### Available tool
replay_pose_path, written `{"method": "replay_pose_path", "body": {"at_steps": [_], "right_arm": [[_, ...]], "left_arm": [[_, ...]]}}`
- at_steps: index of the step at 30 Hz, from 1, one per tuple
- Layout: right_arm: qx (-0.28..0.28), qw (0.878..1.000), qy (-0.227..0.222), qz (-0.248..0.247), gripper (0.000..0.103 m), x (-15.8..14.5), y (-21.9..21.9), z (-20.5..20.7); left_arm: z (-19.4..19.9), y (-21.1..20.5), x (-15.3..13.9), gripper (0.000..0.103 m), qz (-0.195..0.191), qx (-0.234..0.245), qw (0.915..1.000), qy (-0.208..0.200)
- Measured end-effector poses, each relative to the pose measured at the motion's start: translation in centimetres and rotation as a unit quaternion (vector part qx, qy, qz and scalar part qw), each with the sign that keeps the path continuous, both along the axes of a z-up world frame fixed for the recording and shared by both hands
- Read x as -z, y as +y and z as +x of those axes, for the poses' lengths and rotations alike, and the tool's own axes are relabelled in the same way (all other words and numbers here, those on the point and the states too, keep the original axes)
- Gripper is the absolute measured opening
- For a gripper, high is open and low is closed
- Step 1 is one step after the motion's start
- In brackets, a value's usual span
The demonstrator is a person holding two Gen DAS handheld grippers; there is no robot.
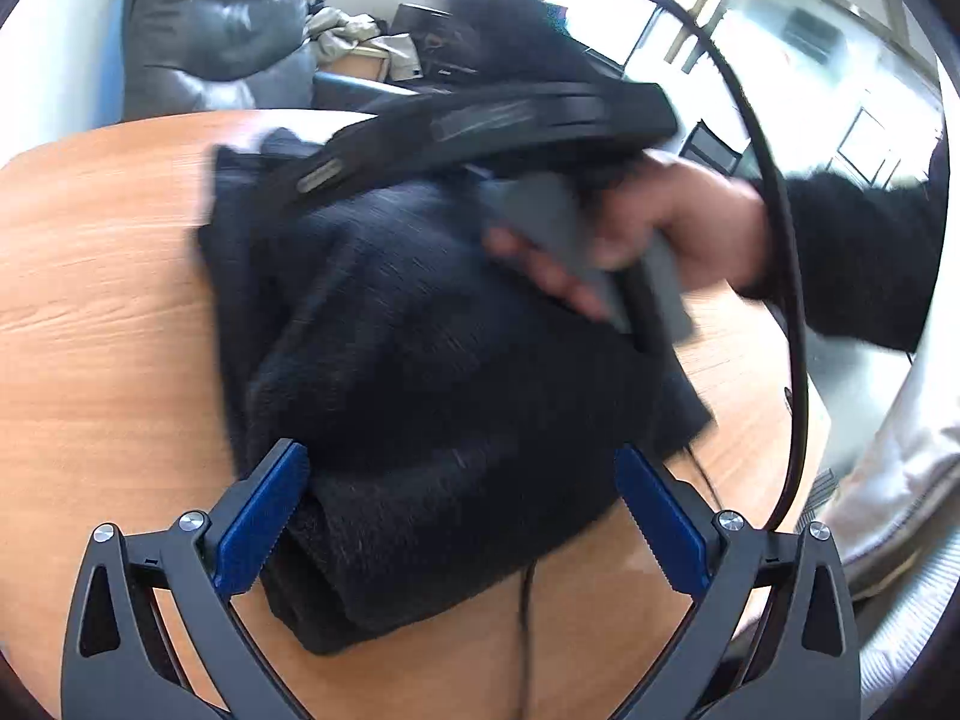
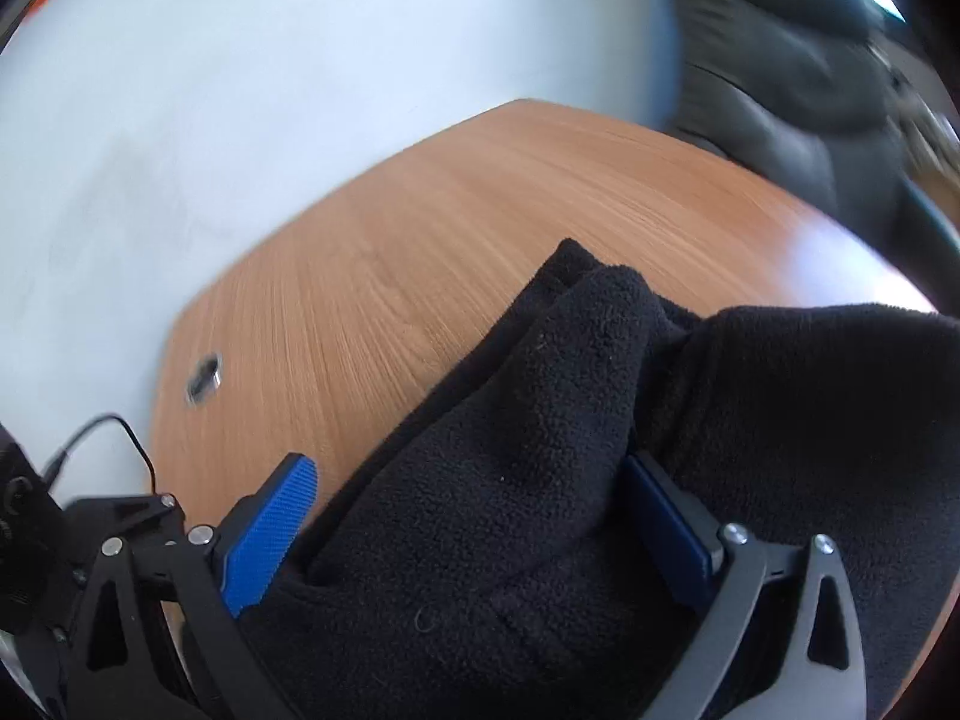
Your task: Fold clothes
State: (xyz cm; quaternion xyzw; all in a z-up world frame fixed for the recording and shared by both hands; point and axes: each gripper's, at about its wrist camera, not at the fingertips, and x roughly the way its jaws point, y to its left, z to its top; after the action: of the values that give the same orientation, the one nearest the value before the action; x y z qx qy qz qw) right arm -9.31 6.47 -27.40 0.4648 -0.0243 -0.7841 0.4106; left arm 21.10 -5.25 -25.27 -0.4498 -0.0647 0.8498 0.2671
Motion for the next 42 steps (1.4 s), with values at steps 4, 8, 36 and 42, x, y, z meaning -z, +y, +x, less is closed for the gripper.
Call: {"method": "replay_pose_path", "body": {"at_steps": [4,8,36,42], "right_arm": [[0.113,0.986,-0.018,-0.122,0.102,-3.9,9.1,2.0],[0.201,0.968,-0.032,-0.144,0.103,-5.8,18.2,4.2],[0.177,0.964,-0.164,-0.109,0.077,4.1,19.9,12.9],[0.157,0.979,-0.103,-0.083,0.056,0.2,18.6,13.5]], "left_arm": [[-0.5,-0.7,-4.8,0.103,-0.007,-0.03,0.9995,0.012],[-4.7,-1.1,-9.5,0.103,0.013,-0.057,0.9972,0.046],[-12.2,-5.3,7.0,0.097,0.193,0.019,0.9281,-0.318],[-11.3,-7.9,3.7,0.061,0.213,-0.008,0.9357,-0.281]]}}
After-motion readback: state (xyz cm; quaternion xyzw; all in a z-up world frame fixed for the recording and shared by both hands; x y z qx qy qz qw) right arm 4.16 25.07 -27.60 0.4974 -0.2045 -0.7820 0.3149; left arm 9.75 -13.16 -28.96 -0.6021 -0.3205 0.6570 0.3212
